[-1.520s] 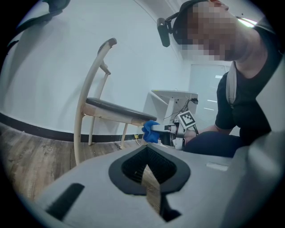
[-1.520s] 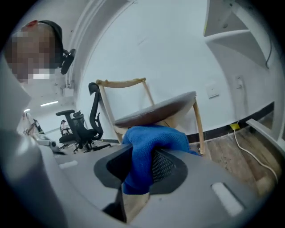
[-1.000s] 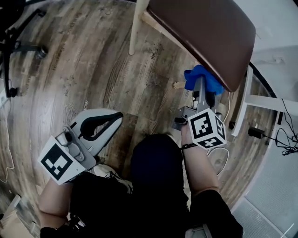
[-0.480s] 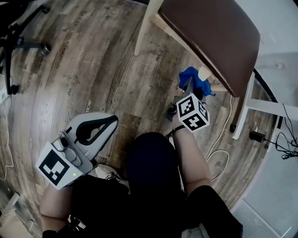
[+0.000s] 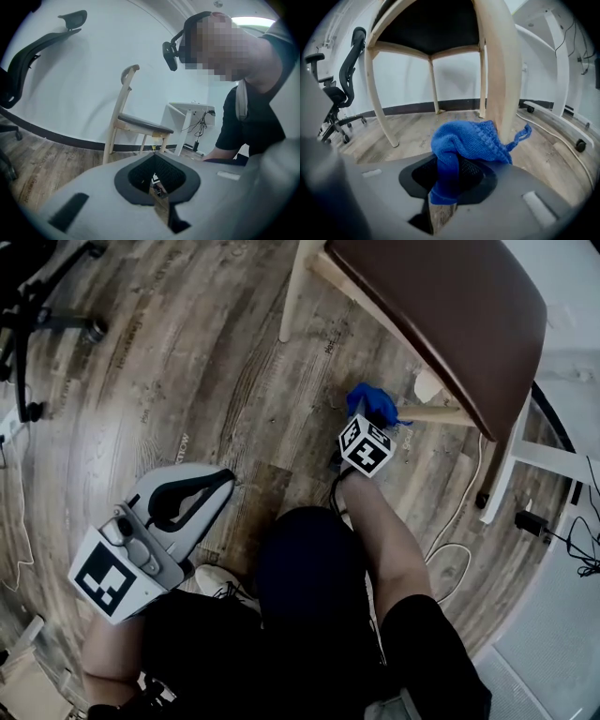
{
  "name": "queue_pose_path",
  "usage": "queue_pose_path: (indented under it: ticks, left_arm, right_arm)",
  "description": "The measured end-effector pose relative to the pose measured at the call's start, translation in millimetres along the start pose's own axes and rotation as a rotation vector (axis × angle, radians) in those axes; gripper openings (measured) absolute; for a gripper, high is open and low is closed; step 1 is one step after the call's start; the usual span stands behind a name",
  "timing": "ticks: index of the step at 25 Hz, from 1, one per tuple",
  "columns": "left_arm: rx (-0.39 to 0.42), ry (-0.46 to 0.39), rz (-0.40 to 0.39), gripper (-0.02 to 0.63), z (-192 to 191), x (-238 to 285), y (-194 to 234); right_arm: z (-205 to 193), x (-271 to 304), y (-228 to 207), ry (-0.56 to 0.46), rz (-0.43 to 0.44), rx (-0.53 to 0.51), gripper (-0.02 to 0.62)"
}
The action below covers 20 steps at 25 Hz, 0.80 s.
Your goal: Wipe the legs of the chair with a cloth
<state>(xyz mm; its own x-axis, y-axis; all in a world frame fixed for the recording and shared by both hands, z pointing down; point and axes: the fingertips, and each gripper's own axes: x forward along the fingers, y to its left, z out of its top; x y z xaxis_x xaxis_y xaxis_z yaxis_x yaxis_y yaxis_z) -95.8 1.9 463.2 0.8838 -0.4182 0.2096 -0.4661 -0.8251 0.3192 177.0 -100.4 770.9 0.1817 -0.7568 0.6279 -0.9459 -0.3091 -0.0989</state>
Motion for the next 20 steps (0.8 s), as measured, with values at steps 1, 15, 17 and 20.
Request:
queue_pose_path:
  ticks: [1, 15, 17, 20]
  left_arm:
    - [0.001, 0.009, 0.002, 0.008, -2.5, 1.8, -0.2]
    - [0.025, 0.056, 0.006, 0.008, -14.2, 21.5, -2.6]
    - [0.029, 0.046, 0.003, 0.008, -11.2, 22.6, -3.5]
    - [0.035, 0.03, -0.013, 0.008, -5.5, 26.4, -7.8]
  right_arm:
    - [-7.5, 4.9, -1.4, 0.02, 0.002, 0.008, 0.101]
    - [-37.9, 22.1, -6.8, 0.155, 0.059, 0.086, 0.101]
    - [-34.6, 17.9, -5.9, 0.155, 0.074, 0.088, 0.101]
    - [-25.4, 6.5, -5.4, 0.135, 0.108, 0.105, 0.101]
